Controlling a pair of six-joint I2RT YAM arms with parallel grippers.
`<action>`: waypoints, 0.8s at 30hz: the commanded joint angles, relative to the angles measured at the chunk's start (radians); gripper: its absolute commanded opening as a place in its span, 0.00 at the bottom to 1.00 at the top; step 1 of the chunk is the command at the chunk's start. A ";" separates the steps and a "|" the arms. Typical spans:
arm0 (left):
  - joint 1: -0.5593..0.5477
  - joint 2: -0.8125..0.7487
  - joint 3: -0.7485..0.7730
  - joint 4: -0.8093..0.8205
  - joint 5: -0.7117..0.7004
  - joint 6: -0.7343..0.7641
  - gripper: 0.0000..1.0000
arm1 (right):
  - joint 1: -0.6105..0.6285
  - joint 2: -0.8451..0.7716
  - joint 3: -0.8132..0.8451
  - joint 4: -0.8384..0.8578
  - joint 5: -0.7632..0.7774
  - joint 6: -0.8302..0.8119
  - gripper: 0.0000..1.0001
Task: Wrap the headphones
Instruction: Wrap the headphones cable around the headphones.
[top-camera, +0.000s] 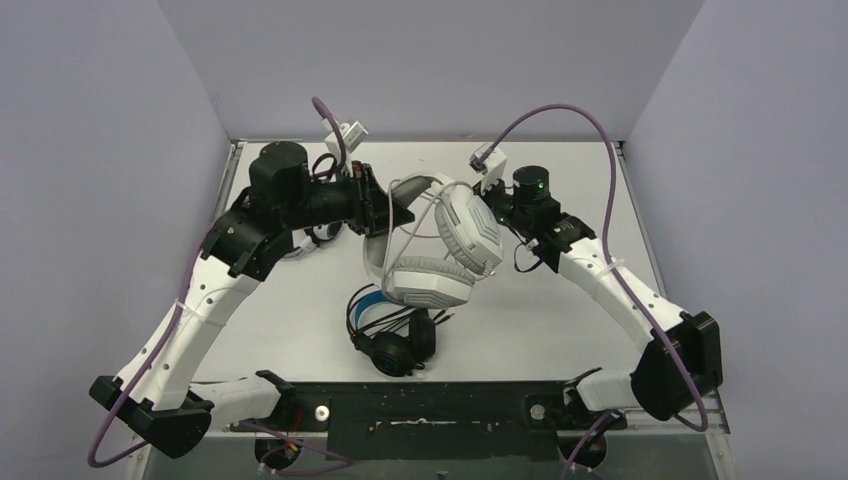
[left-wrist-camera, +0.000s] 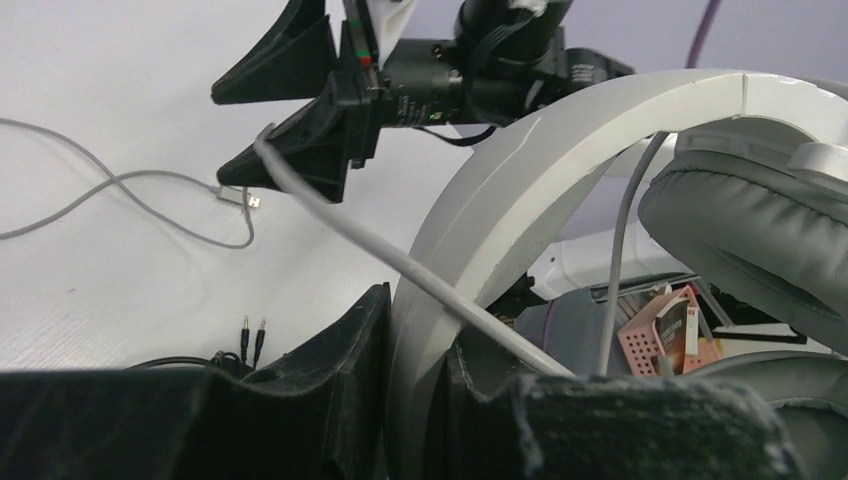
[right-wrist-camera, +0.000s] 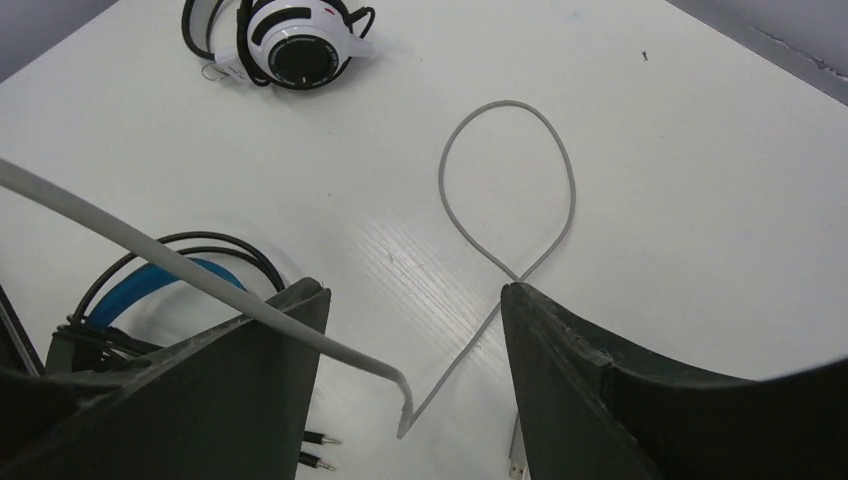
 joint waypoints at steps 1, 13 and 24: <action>0.013 -0.002 0.111 0.004 -0.021 -0.099 0.00 | -0.014 0.053 -0.041 0.297 -0.062 0.169 0.67; 0.011 0.026 0.193 -0.096 -0.025 -0.072 0.00 | 0.033 0.341 -0.091 0.995 -0.117 0.527 0.66; 0.006 0.020 0.199 -0.228 -0.102 0.063 0.00 | -0.053 0.368 -0.097 1.177 -0.075 0.682 0.05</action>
